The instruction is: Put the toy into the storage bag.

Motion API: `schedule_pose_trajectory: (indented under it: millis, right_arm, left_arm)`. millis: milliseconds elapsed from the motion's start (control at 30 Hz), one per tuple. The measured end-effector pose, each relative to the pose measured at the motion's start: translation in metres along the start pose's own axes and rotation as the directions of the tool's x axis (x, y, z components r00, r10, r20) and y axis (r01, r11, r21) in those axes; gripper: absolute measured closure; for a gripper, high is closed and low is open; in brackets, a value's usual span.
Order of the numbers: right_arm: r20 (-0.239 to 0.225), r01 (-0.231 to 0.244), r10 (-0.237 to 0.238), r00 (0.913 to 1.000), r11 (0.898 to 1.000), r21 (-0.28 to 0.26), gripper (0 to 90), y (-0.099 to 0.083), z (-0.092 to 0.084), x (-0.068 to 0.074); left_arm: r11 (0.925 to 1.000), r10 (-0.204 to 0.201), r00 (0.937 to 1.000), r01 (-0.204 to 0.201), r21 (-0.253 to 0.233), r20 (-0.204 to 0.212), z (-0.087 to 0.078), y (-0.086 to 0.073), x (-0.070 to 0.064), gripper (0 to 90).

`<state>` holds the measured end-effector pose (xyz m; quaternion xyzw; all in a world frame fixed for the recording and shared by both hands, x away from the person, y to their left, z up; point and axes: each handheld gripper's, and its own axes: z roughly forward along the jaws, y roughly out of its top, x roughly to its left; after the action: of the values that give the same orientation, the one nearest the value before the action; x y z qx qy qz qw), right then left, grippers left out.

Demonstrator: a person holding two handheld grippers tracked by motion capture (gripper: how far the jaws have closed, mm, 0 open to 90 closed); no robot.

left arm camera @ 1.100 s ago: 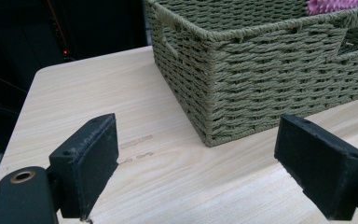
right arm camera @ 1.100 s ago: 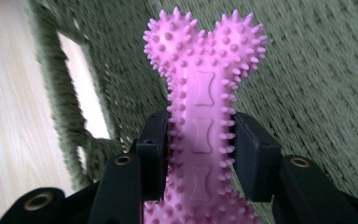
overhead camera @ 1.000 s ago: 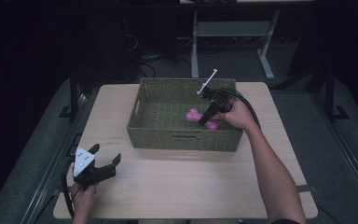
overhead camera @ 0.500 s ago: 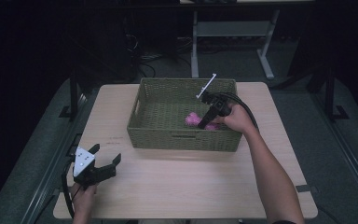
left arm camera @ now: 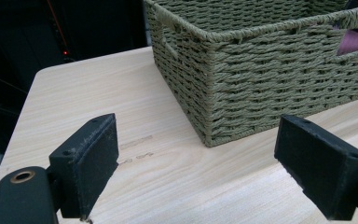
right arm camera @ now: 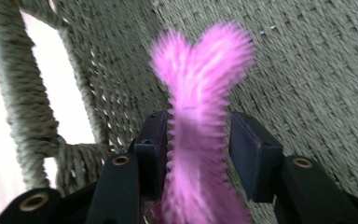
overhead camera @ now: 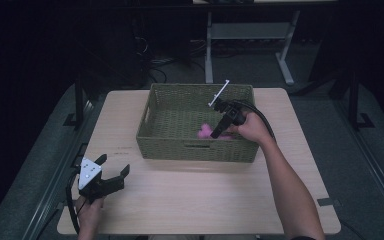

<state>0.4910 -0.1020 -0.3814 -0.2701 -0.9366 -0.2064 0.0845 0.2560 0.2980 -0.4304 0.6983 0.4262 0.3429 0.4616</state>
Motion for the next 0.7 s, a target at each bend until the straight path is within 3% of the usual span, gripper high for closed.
schedule_pose_trajectory:
  millis: [167, 700]
  right_arm:
    - [-0.004, -0.003, 0.002, 1.0, 0.999, -0.046, 54.4, 0.0, -0.008, 0.002]
    - [0.008, -0.001, 0.002, 1.0, 0.997, -0.079, 46.1, -0.005, -0.025, 0.01]
  left_arm:
    - [1.0, 0.001, 1.0, -0.001, 0.001, 0.002, 0.0, 0.0, 0.0, 13.0]
    - [1.0, 0.006, 1.0, -0.006, 0.003, 0.003, 0.0, 0.0, -0.002, 13.0]
